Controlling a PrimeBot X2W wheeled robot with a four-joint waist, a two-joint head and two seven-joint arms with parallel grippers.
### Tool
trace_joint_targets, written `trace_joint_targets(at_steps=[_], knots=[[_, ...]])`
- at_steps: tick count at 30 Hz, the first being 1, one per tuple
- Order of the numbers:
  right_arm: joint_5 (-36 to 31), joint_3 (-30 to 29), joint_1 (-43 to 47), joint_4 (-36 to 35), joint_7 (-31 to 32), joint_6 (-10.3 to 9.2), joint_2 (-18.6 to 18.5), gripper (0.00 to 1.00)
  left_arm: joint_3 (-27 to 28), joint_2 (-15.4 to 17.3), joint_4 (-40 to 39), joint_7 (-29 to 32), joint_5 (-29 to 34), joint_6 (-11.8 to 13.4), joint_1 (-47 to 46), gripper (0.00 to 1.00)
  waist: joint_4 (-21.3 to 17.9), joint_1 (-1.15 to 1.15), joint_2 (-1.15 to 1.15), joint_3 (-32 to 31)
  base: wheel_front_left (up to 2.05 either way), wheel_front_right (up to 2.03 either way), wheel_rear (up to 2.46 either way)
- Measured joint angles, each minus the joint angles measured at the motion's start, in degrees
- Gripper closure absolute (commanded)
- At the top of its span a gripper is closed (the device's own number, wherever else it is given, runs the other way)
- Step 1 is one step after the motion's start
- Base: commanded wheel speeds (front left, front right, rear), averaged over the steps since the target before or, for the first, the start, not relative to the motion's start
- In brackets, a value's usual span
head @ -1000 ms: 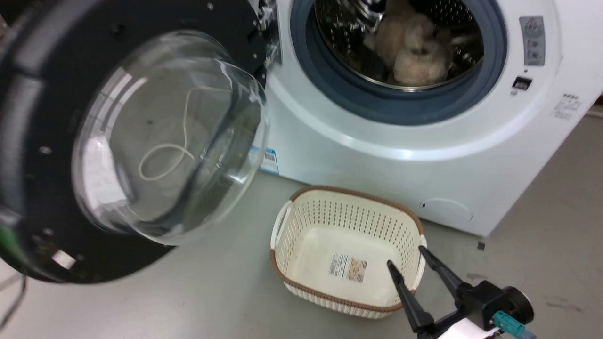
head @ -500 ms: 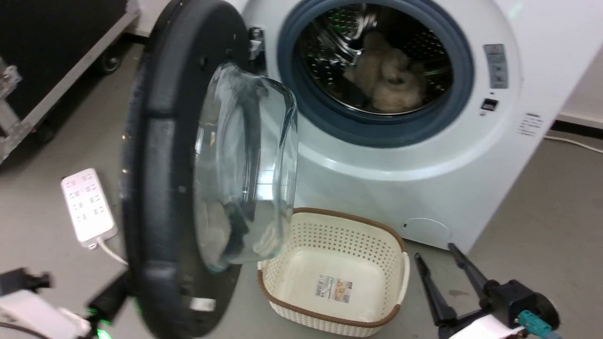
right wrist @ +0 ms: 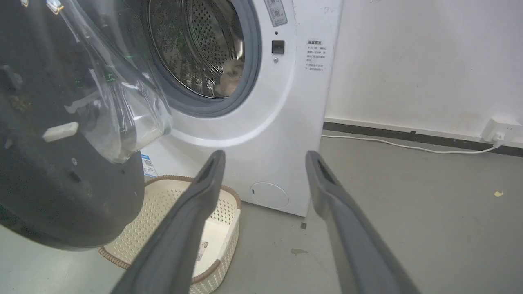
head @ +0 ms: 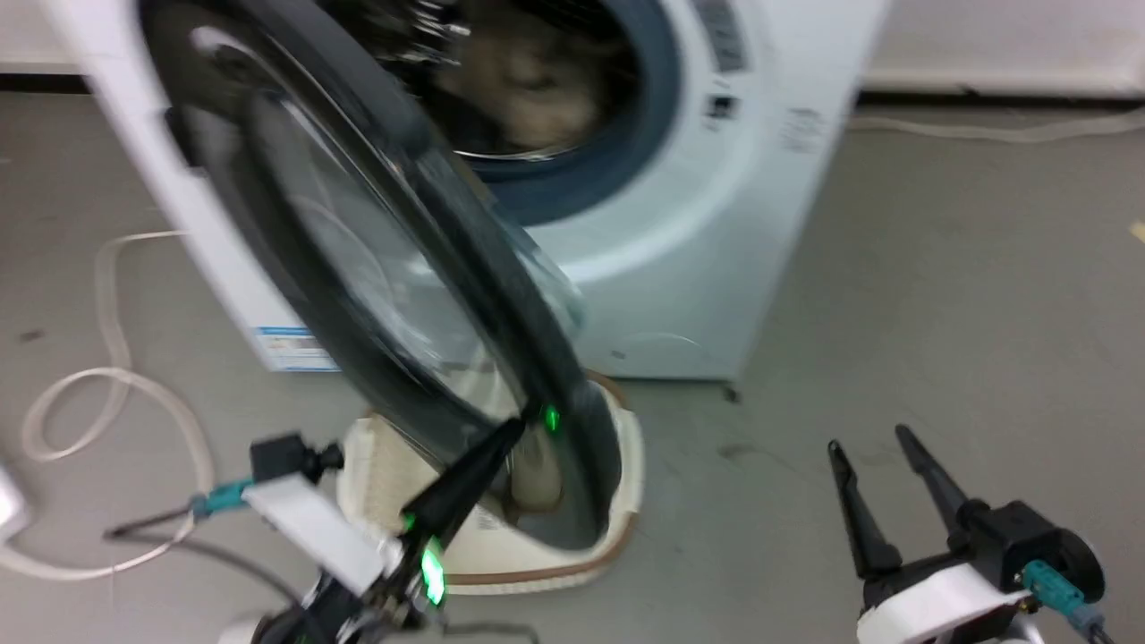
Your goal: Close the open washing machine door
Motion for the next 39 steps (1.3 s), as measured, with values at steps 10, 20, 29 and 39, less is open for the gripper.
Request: trace_joint_targets(at_steps=[10, 20, 29, 39], knots=[[4.08, 1.64, -2.51, 0.31, -0.25, 0.0, 0.07, 0.0, -6.09, -0.05, 24.51, -21.68, -3.36, -1.38, -29.37, 1.0, -16.49, 0.01, 0.0, 9.0, 0.0, 0.0, 0.0], [4.44, 2.02, -2.05, -1.75, -0.26, 0.0, 0.08, 0.0, -9.45, 1.65, 23.04, -28.03, 2.23, -3.5, -27.16, 0.0, -12.77, -0.01, 0.0, 6.64, 0.0, 0.0, 0.0], [4.8, 6.36, 1.96, -3.96, -0.26, 0.0, -1.81, 0.0, -17.98, 17.27, 10.49, -46.28, 26.62, -3.52, -8.59, 0.0, -5.07, -0.02, 0.0, 1.68, 0.0, 0.0, 0.0], [4.79, 6.38, 4.19, -4.45, -0.26, 0.0, -2.89, 0.0, -3.23, 12.11, 2.18, -48.34, 77.19, 4.03, 5.99, 0.0, 5.98, -0.02, 0.0, -4.92, 0.0, 0.0, 0.0]])
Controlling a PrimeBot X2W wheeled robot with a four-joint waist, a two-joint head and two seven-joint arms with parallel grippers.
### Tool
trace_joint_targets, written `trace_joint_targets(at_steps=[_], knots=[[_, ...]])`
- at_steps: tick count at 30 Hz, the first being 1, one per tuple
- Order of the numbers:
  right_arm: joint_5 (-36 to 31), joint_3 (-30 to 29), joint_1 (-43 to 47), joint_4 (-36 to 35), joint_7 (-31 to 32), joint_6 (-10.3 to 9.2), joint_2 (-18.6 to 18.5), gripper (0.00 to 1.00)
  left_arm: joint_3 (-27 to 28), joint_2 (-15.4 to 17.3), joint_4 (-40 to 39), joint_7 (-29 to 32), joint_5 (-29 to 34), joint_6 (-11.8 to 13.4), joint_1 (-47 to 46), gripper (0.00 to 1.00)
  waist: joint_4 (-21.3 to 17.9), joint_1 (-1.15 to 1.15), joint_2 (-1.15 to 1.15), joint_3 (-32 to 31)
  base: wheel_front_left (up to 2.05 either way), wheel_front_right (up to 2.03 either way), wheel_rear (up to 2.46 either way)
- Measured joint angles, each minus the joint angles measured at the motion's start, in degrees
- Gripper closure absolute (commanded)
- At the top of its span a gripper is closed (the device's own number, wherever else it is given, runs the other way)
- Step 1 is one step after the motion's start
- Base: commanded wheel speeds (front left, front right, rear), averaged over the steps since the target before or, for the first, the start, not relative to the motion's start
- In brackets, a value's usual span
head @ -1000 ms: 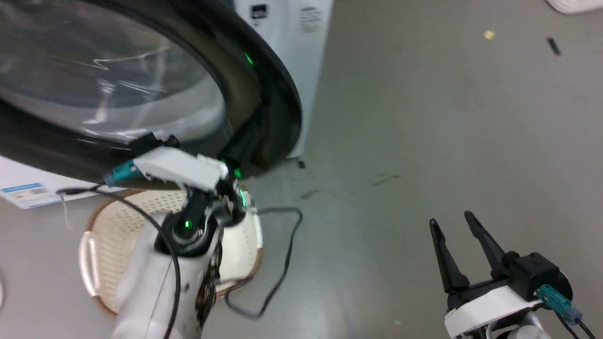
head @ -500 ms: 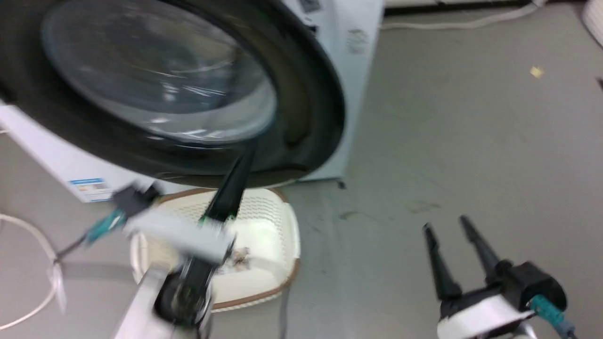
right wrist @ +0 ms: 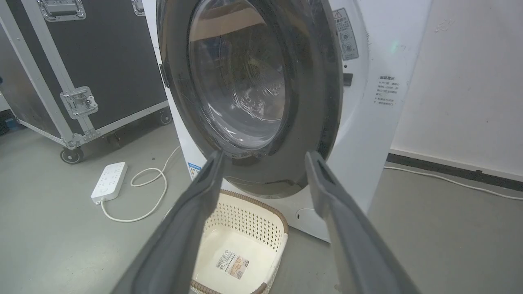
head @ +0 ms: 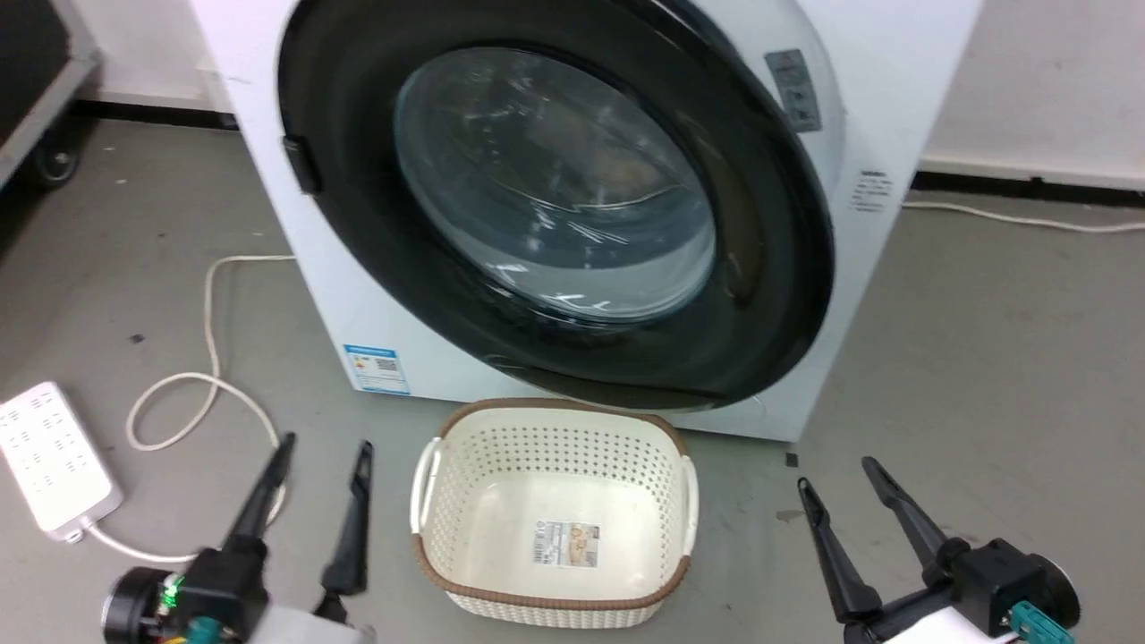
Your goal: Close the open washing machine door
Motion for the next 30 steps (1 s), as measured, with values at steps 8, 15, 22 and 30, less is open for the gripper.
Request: trace_joint_targets(at_steps=[8, 15, 22, 30], knots=[[0.34, 3.77, -1.29, 0.21, 1.16, 0.01, -3.37, 1.0, -0.41, -3.09, -0.98, 0.0, 5.75, -1.47, 0.68, 0.0, 2.43, 0.01, 0.0, 1.44, 0.0, 0.0, 0.0], [4.47, 8.45, -13.08, -0.4, 6.94, 0.01, -10.56, 1.0, 0.02, -4.65, -0.98, 0.0, 7.34, -3.09, -1.19, 0.0, 4.46, 0.02, 0.0, 5.7, 0.0, 0.0, 0.0], [11.52, 12.22, -28.1, 4.09, 13.3, 0.01, -18.28, 1.0, 0.56, -7.45, -1.11, 0.0, 7.55, -4.41, -4.83, 0.0, 7.56, 0.02, 0.0, 11.06, 0.0, 0.0, 0.0], [18.03, 8.34, -42.49, 18.67, 16.67, 0.15, -23.31, 1.0, 1.51, -10.24, -1.46, 0.01, 7.72, -5.55, -8.07, 0.0, 13.22, 0.02, 0.0, 17.21, 0.0, 0.0, 0.0]])
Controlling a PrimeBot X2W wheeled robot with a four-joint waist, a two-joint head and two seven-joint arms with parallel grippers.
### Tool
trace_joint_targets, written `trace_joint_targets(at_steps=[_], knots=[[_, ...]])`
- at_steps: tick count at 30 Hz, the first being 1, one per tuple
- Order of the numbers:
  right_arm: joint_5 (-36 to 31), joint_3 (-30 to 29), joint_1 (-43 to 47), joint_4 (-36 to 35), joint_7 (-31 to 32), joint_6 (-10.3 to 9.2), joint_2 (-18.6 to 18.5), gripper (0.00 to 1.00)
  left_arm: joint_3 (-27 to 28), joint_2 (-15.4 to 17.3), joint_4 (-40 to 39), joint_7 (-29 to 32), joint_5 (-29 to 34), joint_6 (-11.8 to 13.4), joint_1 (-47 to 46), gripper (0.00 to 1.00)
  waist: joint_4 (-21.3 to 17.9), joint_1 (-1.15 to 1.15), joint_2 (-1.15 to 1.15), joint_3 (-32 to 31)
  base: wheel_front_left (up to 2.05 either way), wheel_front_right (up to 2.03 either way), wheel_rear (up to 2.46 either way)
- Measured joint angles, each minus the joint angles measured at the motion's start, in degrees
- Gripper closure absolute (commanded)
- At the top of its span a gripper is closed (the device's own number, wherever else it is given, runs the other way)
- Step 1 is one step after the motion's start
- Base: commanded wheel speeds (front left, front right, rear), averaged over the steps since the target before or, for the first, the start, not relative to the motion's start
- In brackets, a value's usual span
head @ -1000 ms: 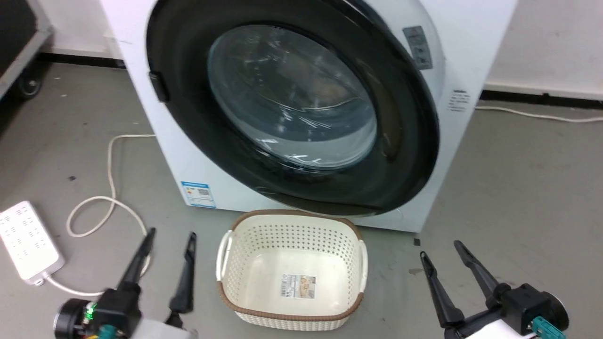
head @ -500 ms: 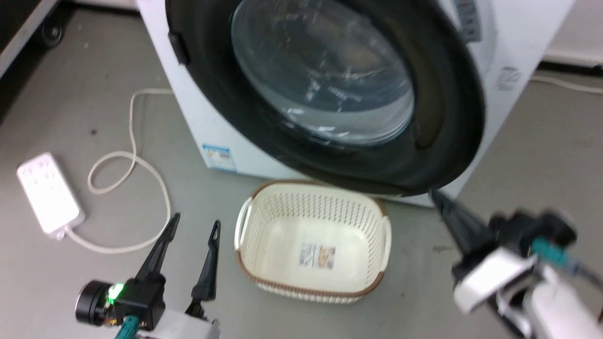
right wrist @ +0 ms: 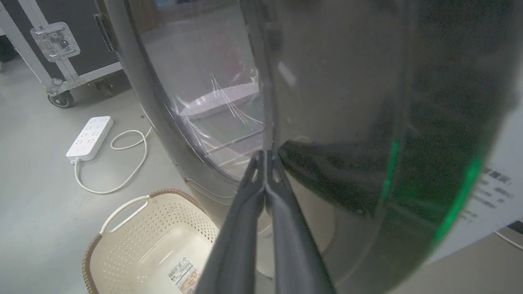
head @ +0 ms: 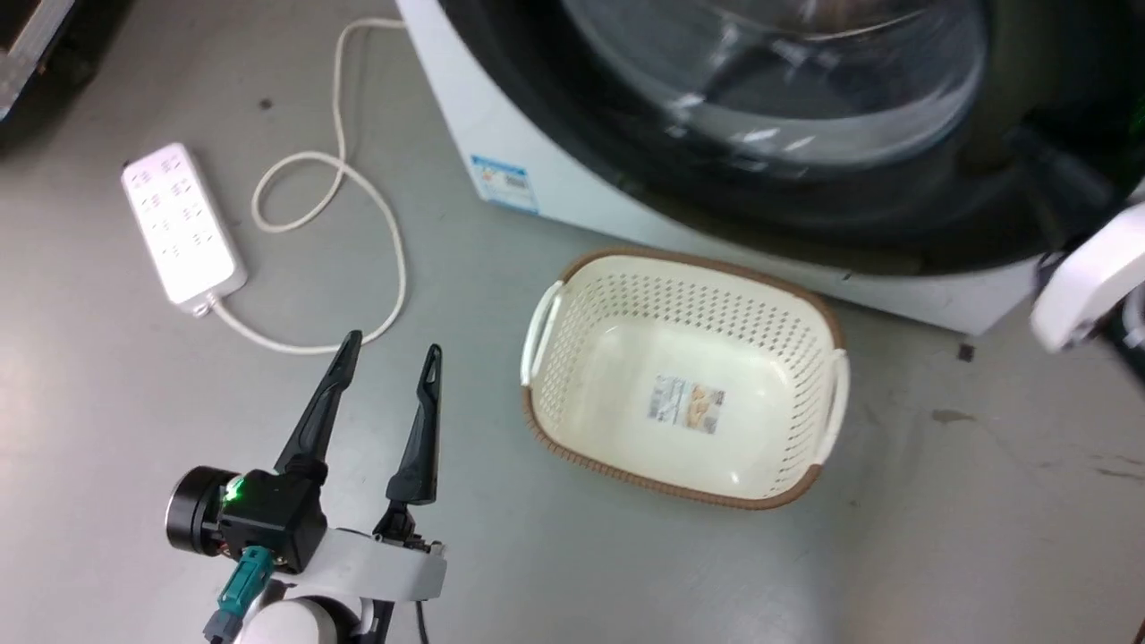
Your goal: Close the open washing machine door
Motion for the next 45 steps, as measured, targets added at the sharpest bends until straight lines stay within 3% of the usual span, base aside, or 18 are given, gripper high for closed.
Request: trace_joint_targets(at_steps=[7, 15, 16, 17, 18, 26, 32, 36, 40, 45], knots=[[-0.56, -5.68, -7.94, 9.37, -0.69, 0.04, 0.35, 1.0, 1.03, -0.62, 0.01, 0.0, 0.23, -0.49, -0.83, 0.0, 1.28, 0.0, 0.0, 1.64, 0.0, 0.0, 0.0], [-1.75, -6.16, -9.97, 15.13, -3.93, 0.34, 3.93, 1.0, 2.18, -1.29, 0.59, -0.01, 0.21, -1.0, -0.95, 0.0, -0.01, -0.01, 0.0, 0.22, 0.0, 0.0, 0.0], [-1.75, -6.16, -9.97, 15.13, -3.93, 0.34, 3.93, 0.93, 2.18, -1.29, 0.59, -0.01, 0.21, -1.0, -0.95, 0.0, -0.01, -0.01, 0.0, 0.22, 0.0, 0.0, 0.0], [-1.55, -5.55, -9.53, 15.32, -5.84, 0.26, 4.32, 0.16, 2.56, -1.38, 0.89, -0.01, 0.21, -1.02, -0.93, 0.0, -0.55, -0.01, 0.0, -0.78, 0.0, 0.0, 0.0], [-1.55, -5.55, -9.53, 15.32, -5.84, 0.26, 4.32, 0.0, 2.56, -1.38, 0.89, -0.01, 0.21, -1.02, -0.93, 0.0, -0.55, -0.01, 0.0, -0.78, 0.0, 0.0, 0.0], [-1.88, -2.55, 4.01, 8.69, -14.67, -0.05, 7.28, 0.0, 4.6, -1.57, 4.24, -0.01, -0.46, -1.49, 1.92, 0.0, -4.92, -0.02, 0.0, -7.68, 0.0, 0.0, 0.0], [-9.09, -11.33, 17.79, -2.07, -16.42, -0.07, 12.36, 0.0, 5.31, -1.51, 6.37, -0.01, -0.59, -1.52, 4.26, 0.0, -9.51, -0.03, 0.0, -12.27, 0.0, 0.0, 0.0], [-15.96, -17.93, 28.19, -10.69, -16.66, -0.07, 19.58, 0.0, 5.13, -1.35, 7.13, -0.01, -0.18, -1.6, 5.17, 0.0, -12.58, -0.03, 0.0, -14.52, 0.0, 0.0, 0.0], [-21.19, -20.67, 37.08, -18.26, -16.68, -0.07, 24.35, 0.0, 4.98, -1.35, 7.32, -0.01, 0.07, -1.85, 5.37, 0.0, -14.77, -0.03, 0.0, -16.08, 0.0, 0.0, 0.0], [-23.07, -20.61, 44.41, -23.18, -16.68, -0.07, 26.05, 0.0, 4.26, -1.4, 8.27, 0.0, 0.32, -1.99, 6.97, 0.0, -16.17, -0.02, 0.0, -17.41, 0.0, 0.0, 0.0]])
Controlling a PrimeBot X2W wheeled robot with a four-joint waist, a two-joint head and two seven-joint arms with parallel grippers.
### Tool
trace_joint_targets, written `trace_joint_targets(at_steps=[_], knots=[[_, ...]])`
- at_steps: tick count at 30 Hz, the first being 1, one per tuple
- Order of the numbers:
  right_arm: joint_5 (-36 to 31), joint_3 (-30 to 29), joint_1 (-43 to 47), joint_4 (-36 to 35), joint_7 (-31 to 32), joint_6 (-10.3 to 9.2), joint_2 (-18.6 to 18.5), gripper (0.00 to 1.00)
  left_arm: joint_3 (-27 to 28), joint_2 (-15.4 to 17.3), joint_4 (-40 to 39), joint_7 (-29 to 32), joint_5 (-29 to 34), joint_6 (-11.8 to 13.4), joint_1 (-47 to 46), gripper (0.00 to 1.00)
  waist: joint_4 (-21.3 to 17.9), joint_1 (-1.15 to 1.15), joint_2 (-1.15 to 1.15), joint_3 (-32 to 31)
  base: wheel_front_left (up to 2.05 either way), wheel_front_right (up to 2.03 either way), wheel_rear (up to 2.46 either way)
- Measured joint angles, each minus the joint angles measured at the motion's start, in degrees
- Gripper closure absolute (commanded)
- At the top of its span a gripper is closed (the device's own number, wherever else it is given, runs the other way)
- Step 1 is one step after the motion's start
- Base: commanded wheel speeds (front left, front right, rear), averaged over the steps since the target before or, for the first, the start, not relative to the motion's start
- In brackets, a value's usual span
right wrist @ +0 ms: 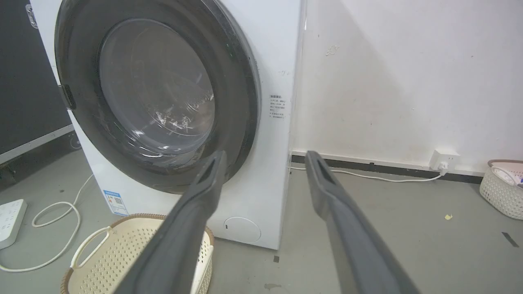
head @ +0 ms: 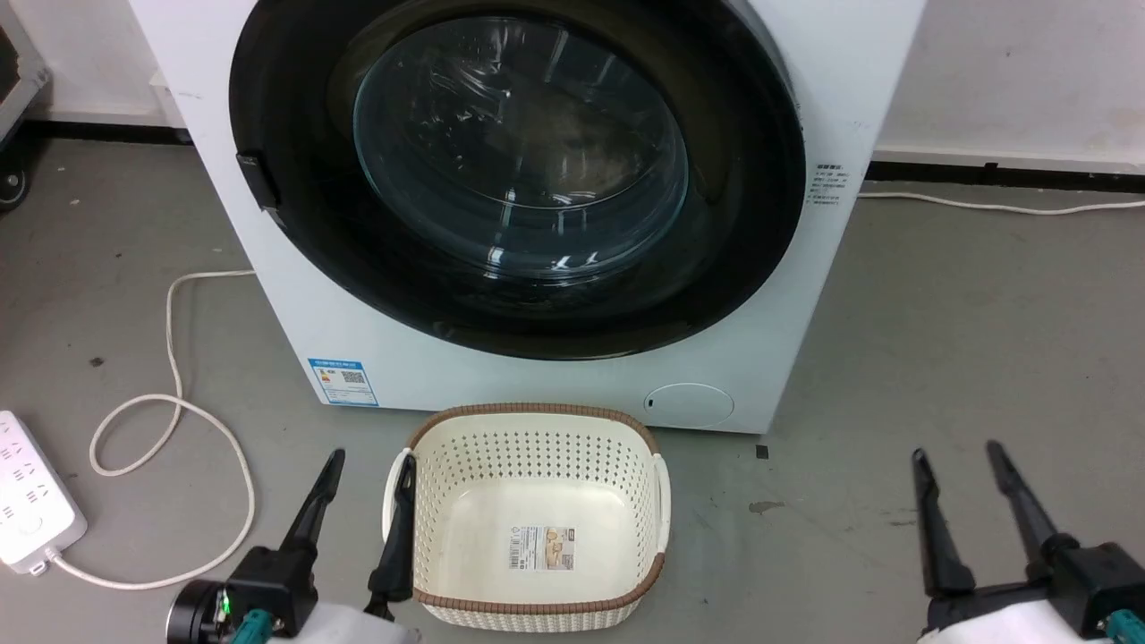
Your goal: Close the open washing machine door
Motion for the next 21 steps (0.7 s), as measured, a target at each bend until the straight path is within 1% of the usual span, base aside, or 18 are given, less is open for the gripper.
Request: trace_joint_targets(at_steps=[2, 3, 14, 21], knots=[[0.48, 0.48, 0.46, -0.02, 0.01, 0.0, 0.04, 0.0, -0.03, 0.0, 0.41, -0.01, -0.07, 0.0, 0.51, 0.0, 0.01, 0.0, 0.0, -0.15, 0.0, 0.0, 0.0], [0.76, 0.67, 0.52, -0.02, 0.01, 0.0, 0.07, 1.0, -0.19, -0.01, 0.75, -0.01, -0.54, 0.0, 0.65, 1.0, 0.09, 0.0, 0.0, -0.21, 0.0, 0.0, 0.0], [0.78, 0.88, 0.49, 0.01, 0.73, 0.01, 0.05, 1.0, -0.11, -0.19, 0.71, 0.67, -0.56, 0.07, 0.66, 1.0, 0.05, 0.01, 0.0, -0.27, 0.0, 0.0, 0.0], [0.76, 1.05, 0.48, 0.01, 1.53, 0.01, 0.05, 1.0, 0.0, -0.2, 0.43, 1.56, -0.49, 0.56, 0.66, 1.0, 0.03, 0.01, 0.0, -0.31, 0.0, 0.0, 0.0]])
